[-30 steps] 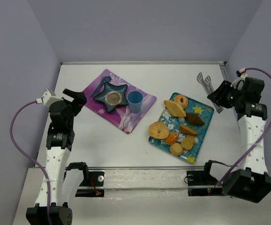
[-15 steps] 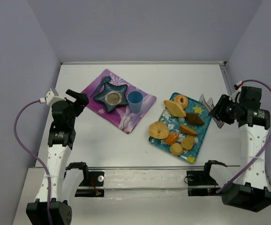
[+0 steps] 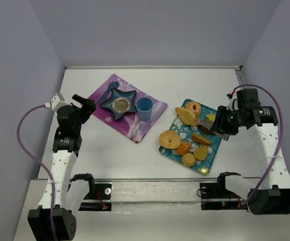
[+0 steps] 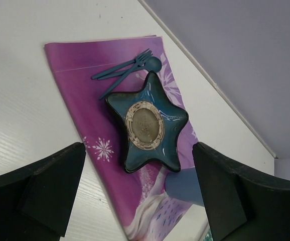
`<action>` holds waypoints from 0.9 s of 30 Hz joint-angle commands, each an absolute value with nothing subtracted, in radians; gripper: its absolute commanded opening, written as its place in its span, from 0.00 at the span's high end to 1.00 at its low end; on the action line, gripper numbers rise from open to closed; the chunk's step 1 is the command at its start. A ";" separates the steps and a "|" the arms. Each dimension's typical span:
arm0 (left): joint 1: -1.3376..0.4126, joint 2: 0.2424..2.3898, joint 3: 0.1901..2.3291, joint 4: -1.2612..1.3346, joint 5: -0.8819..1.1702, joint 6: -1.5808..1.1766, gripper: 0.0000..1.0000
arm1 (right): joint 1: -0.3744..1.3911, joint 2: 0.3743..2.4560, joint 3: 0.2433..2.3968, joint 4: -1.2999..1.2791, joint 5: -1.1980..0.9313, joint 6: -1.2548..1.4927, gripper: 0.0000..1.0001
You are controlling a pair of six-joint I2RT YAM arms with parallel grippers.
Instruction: Place the bread
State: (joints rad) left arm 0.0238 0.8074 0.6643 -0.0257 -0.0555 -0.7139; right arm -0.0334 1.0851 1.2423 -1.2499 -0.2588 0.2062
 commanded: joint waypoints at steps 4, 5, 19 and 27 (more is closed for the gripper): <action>0.029 0.831 0.657 0.034 -0.023 -0.695 0.01 | 0.098 1.043 1.302 -1.316 -0.322 0.250 0.52; 0.029 0.831 0.658 0.032 -0.023 -0.695 0.01 | 0.107 1.039 1.305 -1.325 -0.353 0.252 0.52; 0.029 0.827 0.649 0.037 -0.005 -0.696 0.01 | 0.187 1.034 1.259 -1.488 -0.459 0.399 0.53; 0.029 0.811 0.646 0.032 -0.006 -0.695 0.01 | 0.187 1.058 1.255 -1.480 -0.286 0.501 0.53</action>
State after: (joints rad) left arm 0.0242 0.8345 0.6621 -0.0082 -0.0257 -0.7139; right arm 0.1841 1.0618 1.2465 -1.3544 -0.3721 0.4271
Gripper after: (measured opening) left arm 0.990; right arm 0.480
